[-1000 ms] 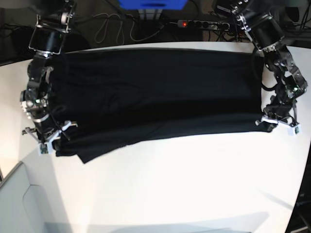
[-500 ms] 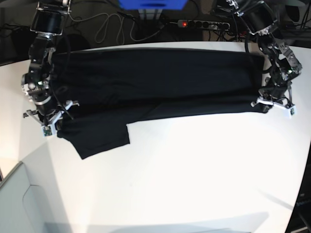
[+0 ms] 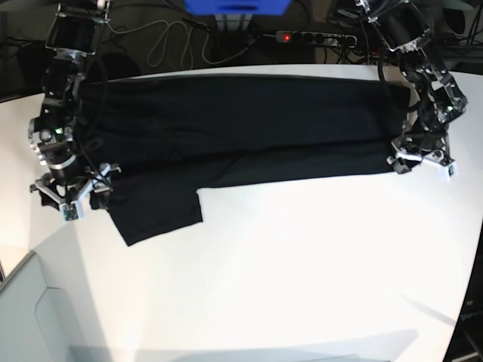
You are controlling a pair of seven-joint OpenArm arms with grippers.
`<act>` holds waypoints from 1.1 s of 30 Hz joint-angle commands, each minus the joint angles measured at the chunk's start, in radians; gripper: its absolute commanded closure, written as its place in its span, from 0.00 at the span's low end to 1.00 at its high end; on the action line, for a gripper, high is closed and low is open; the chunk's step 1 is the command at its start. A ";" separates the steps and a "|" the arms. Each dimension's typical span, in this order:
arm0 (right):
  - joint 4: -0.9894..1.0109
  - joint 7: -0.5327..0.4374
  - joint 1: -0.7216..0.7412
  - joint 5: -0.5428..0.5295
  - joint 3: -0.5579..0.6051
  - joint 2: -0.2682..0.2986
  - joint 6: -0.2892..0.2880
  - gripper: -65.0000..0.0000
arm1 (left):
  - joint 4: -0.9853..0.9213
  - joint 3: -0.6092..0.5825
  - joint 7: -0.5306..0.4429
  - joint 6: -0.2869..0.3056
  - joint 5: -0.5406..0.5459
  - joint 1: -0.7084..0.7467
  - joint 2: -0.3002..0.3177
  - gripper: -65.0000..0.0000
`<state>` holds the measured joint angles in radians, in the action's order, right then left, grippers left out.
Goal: Fold the T-shirt properly
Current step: 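Lift the hem with both grippers and fold it onto the shoulder edge, then move the right gripper to the strip's loose corner and regrasp it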
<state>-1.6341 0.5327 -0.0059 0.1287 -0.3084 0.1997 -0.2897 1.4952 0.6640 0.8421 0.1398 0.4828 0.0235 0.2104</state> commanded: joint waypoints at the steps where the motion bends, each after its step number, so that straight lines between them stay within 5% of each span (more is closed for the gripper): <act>1: -0.028 -0.021 0.014 -0.007 -0.002 0.014 -0.006 0.32 | 0.023 0.004 -0.014 0.002 0.014 -0.009 0.016 0.61; 26: -0.025 -0.019 0.030 -0.007 -0.001 0.014 -0.006 0.32 | 0.009 -0.002 -0.014 0.001 0.003 -0.079 0.017 0.62; 33: -0.025 -0.019 0.030 -0.007 -0.002 0.014 -0.006 0.32 | 0.009 -0.002 -0.014 0.002 0.003 -0.076 0.016 0.83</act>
<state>-1.6436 0.5392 0.0101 0.1280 -0.3073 0.1997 -0.2901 1.4883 0.6605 0.8421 0.1390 0.4709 -0.0395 0.2127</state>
